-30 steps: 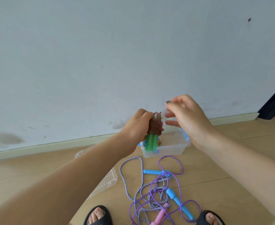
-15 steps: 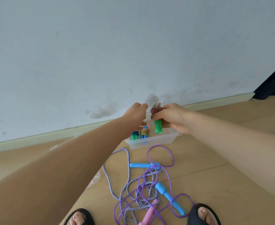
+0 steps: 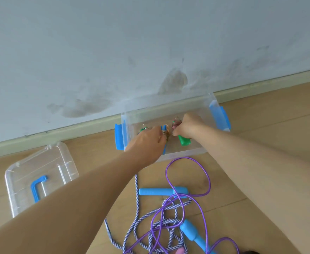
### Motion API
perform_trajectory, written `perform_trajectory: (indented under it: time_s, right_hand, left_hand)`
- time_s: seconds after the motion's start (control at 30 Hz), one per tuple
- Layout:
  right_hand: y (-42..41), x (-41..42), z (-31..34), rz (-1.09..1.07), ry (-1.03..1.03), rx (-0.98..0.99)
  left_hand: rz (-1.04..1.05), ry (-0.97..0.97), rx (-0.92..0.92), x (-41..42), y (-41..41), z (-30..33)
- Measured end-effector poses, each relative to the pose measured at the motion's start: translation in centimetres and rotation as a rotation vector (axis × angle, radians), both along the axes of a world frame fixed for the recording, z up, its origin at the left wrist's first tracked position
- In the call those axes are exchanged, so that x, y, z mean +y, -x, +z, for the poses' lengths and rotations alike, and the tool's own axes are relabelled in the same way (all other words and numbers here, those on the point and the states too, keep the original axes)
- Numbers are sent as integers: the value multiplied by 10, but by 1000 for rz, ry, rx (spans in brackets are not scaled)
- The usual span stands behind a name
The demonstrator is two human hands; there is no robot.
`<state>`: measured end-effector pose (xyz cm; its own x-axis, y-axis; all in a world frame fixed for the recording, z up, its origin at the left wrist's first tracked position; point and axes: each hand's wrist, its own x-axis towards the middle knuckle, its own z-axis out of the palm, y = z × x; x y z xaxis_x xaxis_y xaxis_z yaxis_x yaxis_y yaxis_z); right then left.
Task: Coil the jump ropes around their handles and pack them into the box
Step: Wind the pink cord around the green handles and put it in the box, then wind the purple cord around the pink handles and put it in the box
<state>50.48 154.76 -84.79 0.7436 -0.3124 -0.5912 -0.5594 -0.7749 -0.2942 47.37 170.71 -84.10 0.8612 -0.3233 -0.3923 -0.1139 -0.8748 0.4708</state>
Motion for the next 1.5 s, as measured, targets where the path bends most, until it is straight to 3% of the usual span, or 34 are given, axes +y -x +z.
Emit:
perform_trajectory:
  time_s: [0.17, 0.27, 0.4, 0.53, 0.6, 0.7, 0.83, 1.0, 1.2, 1.37, 1.5]
  right_hand:
    - [3, 5, -20, 154, 87, 94]
    - [7, 7, -9, 190, 132, 42]
    - [27, 10, 24, 138, 154, -239]
    - [75, 32, 59, 197, 90, -620]
    - [109, 44, 65, 287, 40, -690]
    - [161, 62, 59, 449, -5, -549]
    - [218, 80, 31, 518, -14, -87]
    - [267, 96, 8, 535, -103, 375]
    - [286, 109, -5, 562, 33, 253]
    - [282, 106, -8, 433, -54, 318]
    - [270, 99, 16, 423, -80, 348]
  left_hand:
    - [27, 37, -88, -4, 3, -7]
    - [-20, 96, -228, 6, 7, 6]
    - [-82, 88, -363, 25, 28, 35]
    - [-130, -7, -330, 46, 72, 56]
    - [-166, -61, -271, 59, 96, 55]
    - [-171, -193, -58, 76, 131, 39]
    - [-139, -298, 347, 96, 177, 11]
    - [-87, -273, 528, 111, 218, -18]
    - [-108, -246, 489, 109, 245, -29]
    - [-116, -260, 460, 113, 248, -30]
    - [-48, -116, 493, 118, 237, -6]
